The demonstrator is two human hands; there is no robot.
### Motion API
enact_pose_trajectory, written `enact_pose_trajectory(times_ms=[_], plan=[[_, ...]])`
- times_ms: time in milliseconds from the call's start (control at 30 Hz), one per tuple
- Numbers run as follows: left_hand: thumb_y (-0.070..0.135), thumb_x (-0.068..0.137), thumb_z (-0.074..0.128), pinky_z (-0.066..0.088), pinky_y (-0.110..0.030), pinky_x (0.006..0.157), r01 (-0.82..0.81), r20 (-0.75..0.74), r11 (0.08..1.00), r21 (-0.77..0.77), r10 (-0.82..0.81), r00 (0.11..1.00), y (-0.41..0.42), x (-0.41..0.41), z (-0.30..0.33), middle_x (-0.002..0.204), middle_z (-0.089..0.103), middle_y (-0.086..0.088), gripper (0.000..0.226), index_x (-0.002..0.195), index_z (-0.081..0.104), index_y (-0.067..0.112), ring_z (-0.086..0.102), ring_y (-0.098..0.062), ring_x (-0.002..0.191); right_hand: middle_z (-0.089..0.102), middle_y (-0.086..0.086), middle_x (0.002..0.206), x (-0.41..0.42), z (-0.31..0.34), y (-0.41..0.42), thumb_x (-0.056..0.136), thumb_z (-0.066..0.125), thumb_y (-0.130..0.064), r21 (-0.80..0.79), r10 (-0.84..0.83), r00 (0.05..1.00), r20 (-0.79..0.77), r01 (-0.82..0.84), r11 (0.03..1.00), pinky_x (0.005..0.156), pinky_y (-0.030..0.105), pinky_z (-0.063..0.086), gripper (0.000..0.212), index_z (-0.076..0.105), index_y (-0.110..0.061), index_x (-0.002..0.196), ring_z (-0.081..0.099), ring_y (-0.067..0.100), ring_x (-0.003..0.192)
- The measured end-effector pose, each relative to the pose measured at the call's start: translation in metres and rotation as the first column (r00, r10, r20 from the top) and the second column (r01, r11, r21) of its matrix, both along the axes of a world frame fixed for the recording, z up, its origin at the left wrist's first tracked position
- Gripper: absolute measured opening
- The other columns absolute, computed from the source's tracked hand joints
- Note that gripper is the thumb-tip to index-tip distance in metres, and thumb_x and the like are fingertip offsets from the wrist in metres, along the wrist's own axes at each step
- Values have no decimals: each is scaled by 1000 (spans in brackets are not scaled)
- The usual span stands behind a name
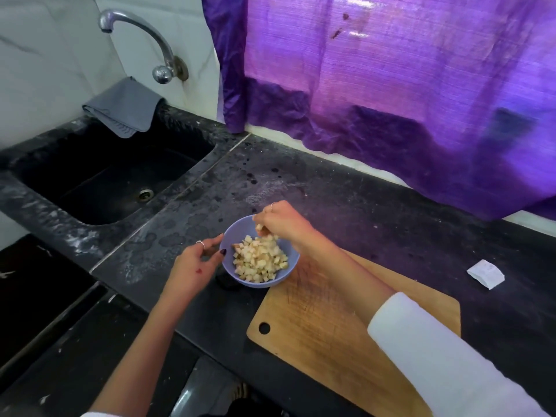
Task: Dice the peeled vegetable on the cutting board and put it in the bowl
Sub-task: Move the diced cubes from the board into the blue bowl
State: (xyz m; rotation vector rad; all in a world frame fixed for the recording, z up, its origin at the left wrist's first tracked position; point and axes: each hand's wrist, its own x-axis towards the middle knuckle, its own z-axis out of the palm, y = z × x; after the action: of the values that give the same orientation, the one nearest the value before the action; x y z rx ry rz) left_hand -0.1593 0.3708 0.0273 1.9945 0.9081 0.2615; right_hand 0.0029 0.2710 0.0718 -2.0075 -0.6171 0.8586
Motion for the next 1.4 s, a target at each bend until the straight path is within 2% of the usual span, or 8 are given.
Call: enact_pose_trajectory(times_ms=[167,500,633,800,933,1033,1200,1400], plan=[[24,92,59,42,-28,84,3,-15,1000,-2,-3,1000,1,0,-1,114,66,0,38,130,57,27,58,-11,101,68,13,107,9,11,6,84,56,-3,-358,321,913,254,-220,908,72,37,53,19,71,2,97,66,24,92],[24,94,56,38,-27,81,14,-33,1000,1,-14,999,-2,2,5,120,63,0,37,131,55,27,52,-8,100,58,12,81,-16,11,6,82,48,6,-196,293,706,644,-219,956,58,38,45,14,55,-7,83,56,33,72],[22,94,55,37,-26,78,25,-29,1000,6,-24,999,-2,2,7,119,63,-1,37,131,55,26,52,-7,97,60,7,80,-25,12,6,93,55,-27,-231,296,556,777,-187,955,61,32,38,17,59,-11,87,55,29,74],[21,94,56,37,-24,79,27,-16,1000,10,-27,1000,-4,1,8,120,63,0,37,131,55,23,51,-6,97,61,24,114,-23,21,4,83,46,0,-464,570,714,406,-377,802,80,48,51,33,59,3,114,56,42,104],[23,94,56,37,-25,79,31,-27,999,13,-31,999,-3,1,9,121,63,-1,38,132,54,24,51,-7,98,56,16,115,-18,21,-3,85,50,5,-452,513,646,565,-278,848,65,38,42,36,57,-7,119,59,34,95],[24,94,56,38,-26,80,36,-32,999,18,-36,999,-3,1,9,121,63,-1,38,132,55,24,52,-8,99,61,5,114,-11,17,-10,81,64,-9,-482,577,619,533,-338,809,74,37,45,31,66,-23,108,58,25,98],[25,91,61,43,-30,85,70,-1,997,21,-70,998,2,0,5,118,66,-4,37,128,59,21,60,-18,109,67,3,114,7,28,-62,87,61,-9,-211,248,828,503,-161,964,80,26,47,27,68,-15,112,63,16,101],[21,90,63,43,-37,93,103,-11,995,-13,-103,995,8,-1,4,116,66,-6,39,129,59,19,59,-22,110,67,9,112,2,-18,-180,90,53,-5,-482,57,887,458,194,854,89,32,50,26,69,-9,110,63,22,103]])
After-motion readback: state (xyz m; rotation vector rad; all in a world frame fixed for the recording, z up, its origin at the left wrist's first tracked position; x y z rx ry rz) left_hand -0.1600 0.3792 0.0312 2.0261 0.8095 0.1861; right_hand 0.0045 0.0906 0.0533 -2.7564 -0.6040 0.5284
